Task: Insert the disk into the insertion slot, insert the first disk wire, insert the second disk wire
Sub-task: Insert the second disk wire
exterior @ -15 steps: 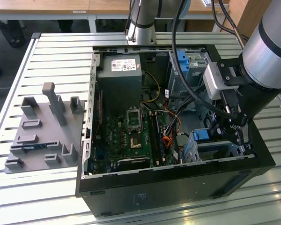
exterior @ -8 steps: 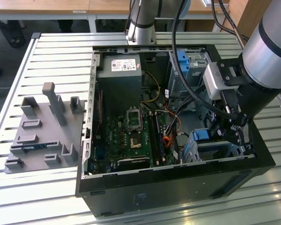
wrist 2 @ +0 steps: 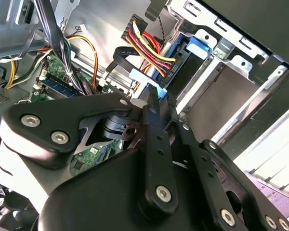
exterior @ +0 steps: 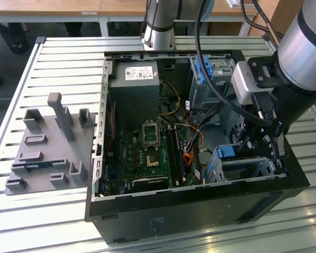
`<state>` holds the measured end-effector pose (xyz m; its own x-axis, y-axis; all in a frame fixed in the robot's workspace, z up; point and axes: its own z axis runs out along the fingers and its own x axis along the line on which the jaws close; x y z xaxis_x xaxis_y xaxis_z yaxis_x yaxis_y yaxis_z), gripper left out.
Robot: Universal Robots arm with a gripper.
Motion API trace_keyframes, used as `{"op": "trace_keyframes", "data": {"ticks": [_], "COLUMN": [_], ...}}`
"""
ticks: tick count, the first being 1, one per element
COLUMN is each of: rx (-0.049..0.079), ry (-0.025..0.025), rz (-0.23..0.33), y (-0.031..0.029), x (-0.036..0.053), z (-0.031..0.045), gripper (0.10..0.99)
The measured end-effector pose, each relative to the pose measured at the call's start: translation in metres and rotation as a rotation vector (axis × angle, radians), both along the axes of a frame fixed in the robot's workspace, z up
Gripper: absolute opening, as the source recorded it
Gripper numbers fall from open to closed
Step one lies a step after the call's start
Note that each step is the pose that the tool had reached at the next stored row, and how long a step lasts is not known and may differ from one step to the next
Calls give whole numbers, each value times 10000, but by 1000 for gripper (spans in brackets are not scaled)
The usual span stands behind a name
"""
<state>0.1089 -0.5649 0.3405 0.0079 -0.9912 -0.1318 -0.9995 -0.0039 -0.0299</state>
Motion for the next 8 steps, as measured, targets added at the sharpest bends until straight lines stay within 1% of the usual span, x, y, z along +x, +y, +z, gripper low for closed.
{"op": "trace_keyframes", "data": {"ticks": [3,4,5,8], "rx": [2,3,1,0], "ry": [1,2,2,2], "rz": [0,0,0,0], "y": [0,0,0,0], "x": [0,0,0,0], "z": [29,32,37,50], "gripper": [208,145,106,106]}}
